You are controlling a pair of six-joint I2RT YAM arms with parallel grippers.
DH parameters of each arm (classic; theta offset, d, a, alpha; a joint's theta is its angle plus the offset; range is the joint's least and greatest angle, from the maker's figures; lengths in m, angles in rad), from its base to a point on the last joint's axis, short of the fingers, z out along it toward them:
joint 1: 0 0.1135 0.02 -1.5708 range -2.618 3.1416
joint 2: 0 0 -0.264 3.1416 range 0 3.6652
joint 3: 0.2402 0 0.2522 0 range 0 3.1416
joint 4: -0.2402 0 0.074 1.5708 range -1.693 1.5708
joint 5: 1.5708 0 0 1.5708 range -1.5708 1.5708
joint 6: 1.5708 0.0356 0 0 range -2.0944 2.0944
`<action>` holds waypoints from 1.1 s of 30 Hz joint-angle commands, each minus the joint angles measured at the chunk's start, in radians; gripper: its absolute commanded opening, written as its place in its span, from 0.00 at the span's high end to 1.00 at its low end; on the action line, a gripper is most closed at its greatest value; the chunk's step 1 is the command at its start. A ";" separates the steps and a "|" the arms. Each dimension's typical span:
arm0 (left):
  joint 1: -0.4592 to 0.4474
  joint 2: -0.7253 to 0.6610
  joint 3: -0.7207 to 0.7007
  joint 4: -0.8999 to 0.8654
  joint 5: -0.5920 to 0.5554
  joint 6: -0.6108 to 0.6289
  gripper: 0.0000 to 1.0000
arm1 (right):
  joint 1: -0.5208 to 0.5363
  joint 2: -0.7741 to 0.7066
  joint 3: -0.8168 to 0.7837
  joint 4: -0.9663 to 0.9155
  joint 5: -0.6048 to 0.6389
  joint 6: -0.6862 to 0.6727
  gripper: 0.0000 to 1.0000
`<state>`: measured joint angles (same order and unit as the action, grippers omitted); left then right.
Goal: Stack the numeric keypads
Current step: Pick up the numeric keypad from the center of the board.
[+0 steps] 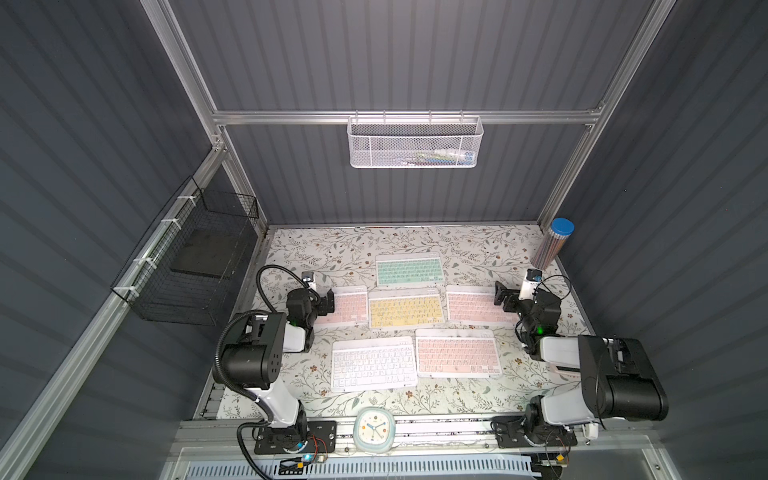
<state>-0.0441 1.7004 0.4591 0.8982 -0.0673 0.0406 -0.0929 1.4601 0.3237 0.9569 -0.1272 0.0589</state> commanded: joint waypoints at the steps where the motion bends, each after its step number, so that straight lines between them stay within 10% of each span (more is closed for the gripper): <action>1: 0.006 0.017 0.022 -0.002 -0.014 -0.014 0.00 | -0.005 0.002 0.008 0.014 -0.001 -0.005 0.01; 12: -0.014 -0.046 0.051 -0.102 -0.066 -0.002 0.00 | -0.006 -0.002 0.011 0.009 -0.007 -0.004 0.01; 21: -0.030 -0.307 0.067 -0.282 -0.218 -0.124 0.00 | 0.005 -0.148 0.362 -0.706 0.236 0.215 0.01; 26: -0.036 -0.307 0.340 -0.807 -0.323 -0.336 0.00 | 0.013 -0.170 0.474 -0.956 0.159 0.383 0.01; 33: -0.152 -0.370 0.437 -1.101 -0.222 -0.433 0.00 | 0.044 -0.240 0.490 -1.234 0.005 0.490 0.01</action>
<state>-0.1524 1.3651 0.8726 0.0414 -0.3347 -0.3031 -0.0765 1.2594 0.8200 -0.0860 -0.0406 0.4675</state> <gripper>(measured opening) 0.997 0.991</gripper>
